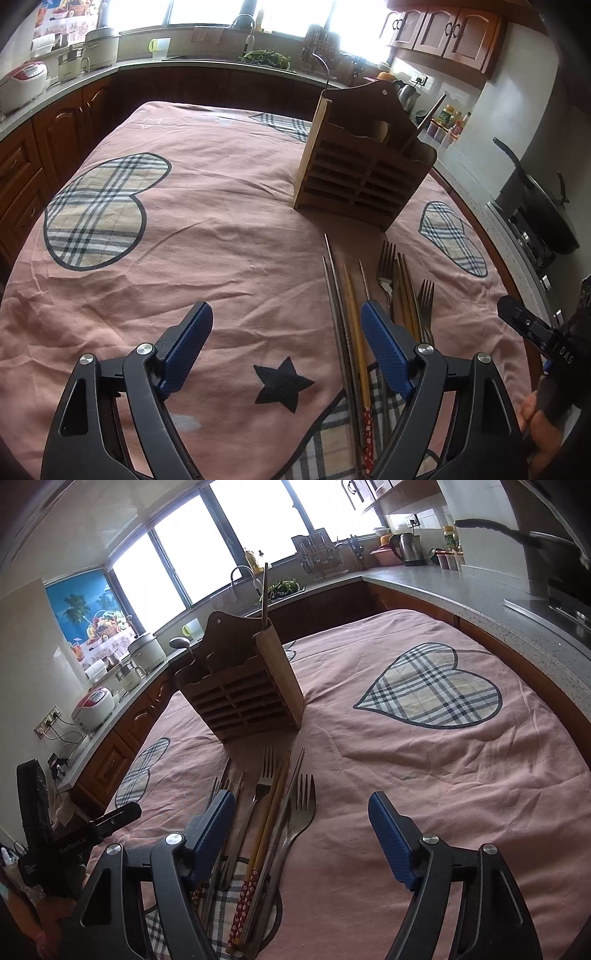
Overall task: Organize utensils
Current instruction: 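Move both open tools back over the remaining utensils, then close the left tool on another metal chopstick while the right tool grasps a wooden chopstick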
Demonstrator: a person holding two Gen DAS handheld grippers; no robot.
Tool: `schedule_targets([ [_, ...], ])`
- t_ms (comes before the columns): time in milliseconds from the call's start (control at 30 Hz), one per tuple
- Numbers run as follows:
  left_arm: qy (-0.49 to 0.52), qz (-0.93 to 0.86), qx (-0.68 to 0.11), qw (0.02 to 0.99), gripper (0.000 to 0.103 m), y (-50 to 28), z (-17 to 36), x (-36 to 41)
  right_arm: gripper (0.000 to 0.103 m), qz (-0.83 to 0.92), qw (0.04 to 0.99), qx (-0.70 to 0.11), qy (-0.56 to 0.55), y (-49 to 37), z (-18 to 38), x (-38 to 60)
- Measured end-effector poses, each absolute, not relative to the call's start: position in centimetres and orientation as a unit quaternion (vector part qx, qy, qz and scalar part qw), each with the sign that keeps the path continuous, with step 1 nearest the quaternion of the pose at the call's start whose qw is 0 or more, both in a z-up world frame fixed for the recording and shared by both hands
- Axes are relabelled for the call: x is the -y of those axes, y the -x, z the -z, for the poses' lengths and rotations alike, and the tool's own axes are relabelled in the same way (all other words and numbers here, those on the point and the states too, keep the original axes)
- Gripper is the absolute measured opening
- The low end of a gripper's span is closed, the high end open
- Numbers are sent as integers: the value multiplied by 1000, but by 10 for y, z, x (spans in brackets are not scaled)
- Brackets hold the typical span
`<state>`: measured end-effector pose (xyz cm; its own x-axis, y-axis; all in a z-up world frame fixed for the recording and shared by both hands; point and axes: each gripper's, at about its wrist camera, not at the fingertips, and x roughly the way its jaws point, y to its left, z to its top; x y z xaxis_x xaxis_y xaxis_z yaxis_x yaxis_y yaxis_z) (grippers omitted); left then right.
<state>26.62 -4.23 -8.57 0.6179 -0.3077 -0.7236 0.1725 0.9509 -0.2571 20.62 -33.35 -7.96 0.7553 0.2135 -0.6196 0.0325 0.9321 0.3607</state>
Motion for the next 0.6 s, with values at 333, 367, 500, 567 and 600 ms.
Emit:
schedule_targets([
  [333,48,151,-447,880,64,-297,103,72,57,-60,907,-381,-169,-234,100,325],
  [367,43,153,-450,879,63,-301,105,75,56,-59,906,-385,-166,-237,103,324],
  [500,26,158,-466,870,54,-317,114,88,52,-62,899,-403,-159,-251,114,319],
  [567,21,162,-474,866,49,-324,118,93,49,-62,896,-411,-155,-257,119,317],
  [600,19,164,-476,864,47,-327,120,95,47,-63,895,-414,-155,-261,121,317],
])
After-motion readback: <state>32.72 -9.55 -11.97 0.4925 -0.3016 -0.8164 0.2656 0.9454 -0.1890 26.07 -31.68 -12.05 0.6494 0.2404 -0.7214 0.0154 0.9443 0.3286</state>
